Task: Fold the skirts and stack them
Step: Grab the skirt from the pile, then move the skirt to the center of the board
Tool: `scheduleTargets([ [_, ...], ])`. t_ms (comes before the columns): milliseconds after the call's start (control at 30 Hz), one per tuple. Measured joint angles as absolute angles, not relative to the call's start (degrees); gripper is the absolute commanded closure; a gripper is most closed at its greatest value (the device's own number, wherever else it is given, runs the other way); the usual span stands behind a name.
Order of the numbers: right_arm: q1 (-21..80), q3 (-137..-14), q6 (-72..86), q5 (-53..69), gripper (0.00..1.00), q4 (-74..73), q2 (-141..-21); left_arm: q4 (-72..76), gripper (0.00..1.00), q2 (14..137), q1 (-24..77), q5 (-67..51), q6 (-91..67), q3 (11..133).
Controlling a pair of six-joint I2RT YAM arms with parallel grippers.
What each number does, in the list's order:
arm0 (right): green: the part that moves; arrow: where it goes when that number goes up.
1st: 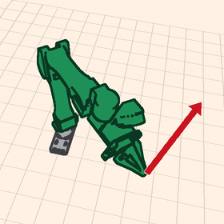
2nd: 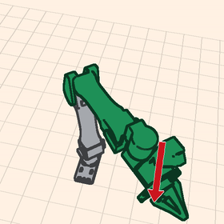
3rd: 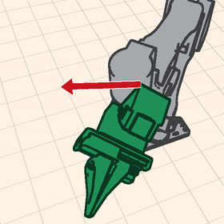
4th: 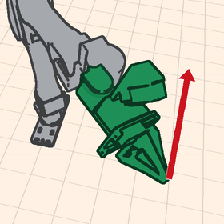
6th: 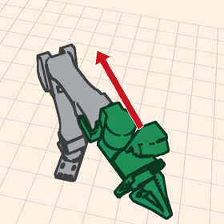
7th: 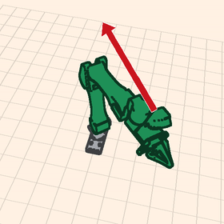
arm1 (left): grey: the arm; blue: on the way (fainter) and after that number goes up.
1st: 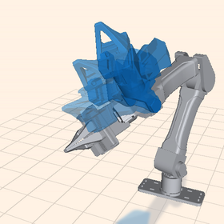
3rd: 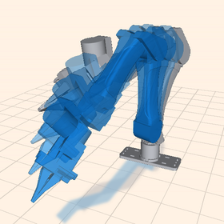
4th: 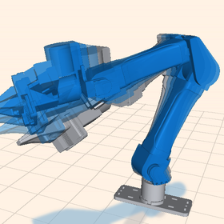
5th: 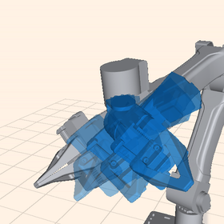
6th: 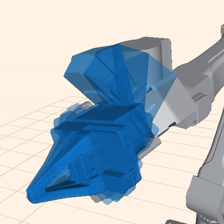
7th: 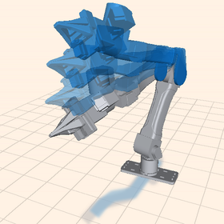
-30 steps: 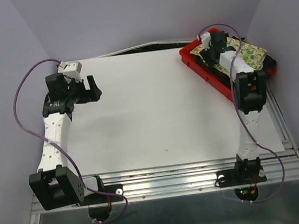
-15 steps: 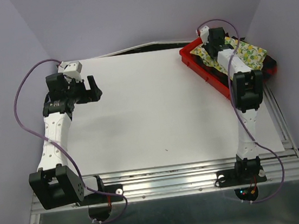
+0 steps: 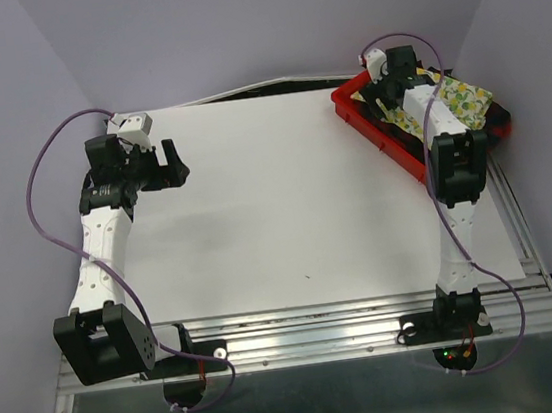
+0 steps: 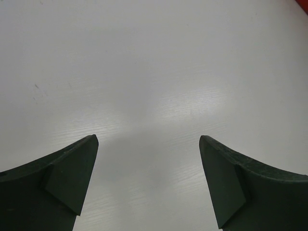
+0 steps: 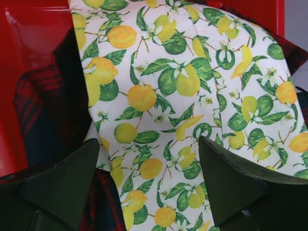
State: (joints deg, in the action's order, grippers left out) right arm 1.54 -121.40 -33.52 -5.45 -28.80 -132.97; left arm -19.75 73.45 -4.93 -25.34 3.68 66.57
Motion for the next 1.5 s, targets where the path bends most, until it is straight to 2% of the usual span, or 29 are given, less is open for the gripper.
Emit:
scheduleTargets([
  [167, 1.91, -122.37, -32.51, -4.45, 0.12, -30.06, -133.75, -19.53, 0.01, 73.45, -4.93, -25.47, 3.68, 66.57],
  [333, 2.26, -125.8, -31.68, -6.61, 0.18, -28.69, -138.37, -19.51, 0.01, 73.45, -4.93, -25.47, 3.7, 66.57],
  [367, 2.33, -126.06, -31.66, -7.25, 0.22, -28.64, -139.09, -19.51, 0.01, 73.45, -4.93, -25.47, 3.7, 66.57],
  [500, 2.42, -128.22, -31.86, -10.81, 0.42, -27.81, -142.71, -19.49, 0.02, 73.45, -4.93, -25.47, 3.7, 66.57],
  [533, 2.46, -128.46, -31.88, -11.55, 0.54, -27.59, -143.11, -19.49, 0.01, 73.45, -4.93, -25.45, 3.7, 66.57],
  [600, 2.61, -128.86, -32.03, -12.62, 0.65, -27.31, -143.74, -19.51, 0.01, 73.45, -4.93, -25.47, 3.7, 66.57],
  [633, 2.7, -128.86, -31.57, -13.13, 0.77, -27.27, -143.76, -19.49, 0.01, 73.45, -4.93, -25.45, 3.7, 66.57],
  [700, 2.79, -128.86, -31.33, -13.32, 0.87, -26.68, -143.65, -19.49, 0.02, 73.45, -4.93, -25.47, 3.7, 66.57],
  [733, 2.83, -128.86, -30.98, -13.41, 0.96, -26.41, -143.61, -19.49, 0.02, 73.45, -4.93, -25.47, 3.7, 66.57],
  [767, 2.83, -128.81, -30.94, -13.41, 0.99, -26.3, -143.37, -19.51, 0.01, 73.45, -4.93, -25.47, 3.7, 66.57],
  [967, 2.83, -128.51, -30.59, -14.02, 0.99, -26.52, -139.22, -19.44, 0.02, 73.43, -4.93, -25.45, 3.7, 66.39],
  [1233, 2.33, -127.55, -29.56, -13.58, 0.99, -23.99, -123.17, -19.09, 0.02, 72.66, -4.95, -25.5, 3.7, 66.06],
  [1333, 2.31, -127.72, -28.58, -10.63, 0.99, -23.55, -117.67, -18.98, 0.02, 72.36, -5.48, -26.79, 3.68, 66.06],
  [1500, 3.42, -127.79, -25.43, 1.15, 0.99, -26.02, -110.13, -19.05, 0.02, 72.95, -7.86, -31.0, 3.68, 66.74],
])
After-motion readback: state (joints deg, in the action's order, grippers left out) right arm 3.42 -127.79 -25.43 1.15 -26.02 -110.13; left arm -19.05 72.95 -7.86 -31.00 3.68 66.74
